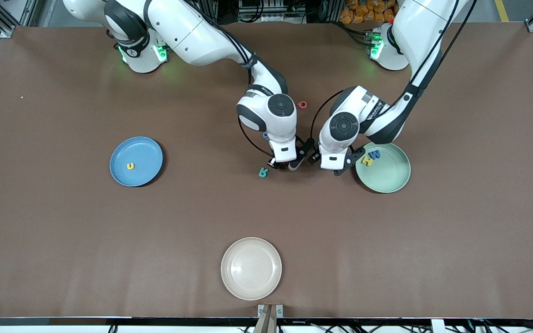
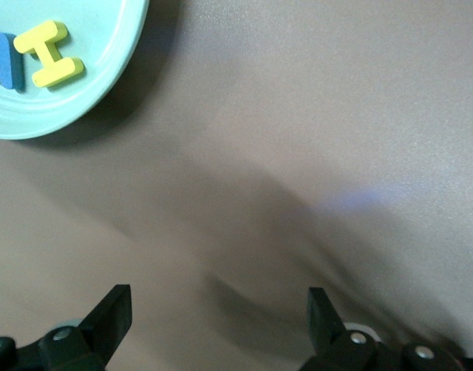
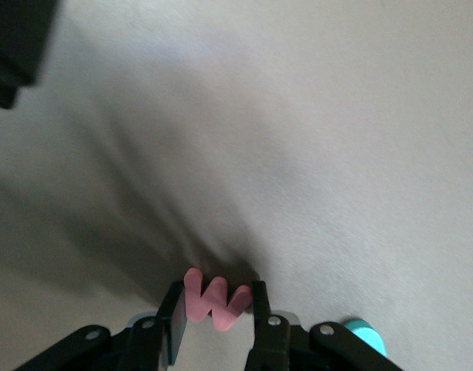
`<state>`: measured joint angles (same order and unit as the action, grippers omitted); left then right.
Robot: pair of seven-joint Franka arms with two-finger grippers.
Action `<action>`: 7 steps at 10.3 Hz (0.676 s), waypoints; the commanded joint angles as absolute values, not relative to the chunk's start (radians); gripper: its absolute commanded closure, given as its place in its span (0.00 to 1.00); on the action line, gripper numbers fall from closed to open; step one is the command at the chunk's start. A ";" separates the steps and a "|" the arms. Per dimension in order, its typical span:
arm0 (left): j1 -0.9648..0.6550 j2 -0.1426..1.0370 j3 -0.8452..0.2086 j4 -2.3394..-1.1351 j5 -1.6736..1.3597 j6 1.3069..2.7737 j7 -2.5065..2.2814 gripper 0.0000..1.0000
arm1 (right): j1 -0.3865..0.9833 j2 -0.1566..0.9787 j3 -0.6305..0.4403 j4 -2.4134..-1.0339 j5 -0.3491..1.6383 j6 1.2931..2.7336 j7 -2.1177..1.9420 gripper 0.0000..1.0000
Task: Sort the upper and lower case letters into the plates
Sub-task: 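Lower the right gripper and grasp the pink w letter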
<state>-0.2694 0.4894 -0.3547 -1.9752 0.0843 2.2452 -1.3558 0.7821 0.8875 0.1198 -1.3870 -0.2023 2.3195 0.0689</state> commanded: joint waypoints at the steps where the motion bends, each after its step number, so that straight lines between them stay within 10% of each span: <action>1: -0.270 0.480 -0.357 -1.976 0.091 2.252 -1.370 0.00 | 0.753 0.823 0.121 -1.378 -0.128 2.206 0.071 1.00; 7: -0.282 0.476 -0.357 -1.974 0.063 2.267 -1.377 0.00 | 0.640 0.513 0.118 -1.555 0.017 2.011 0.071 1.00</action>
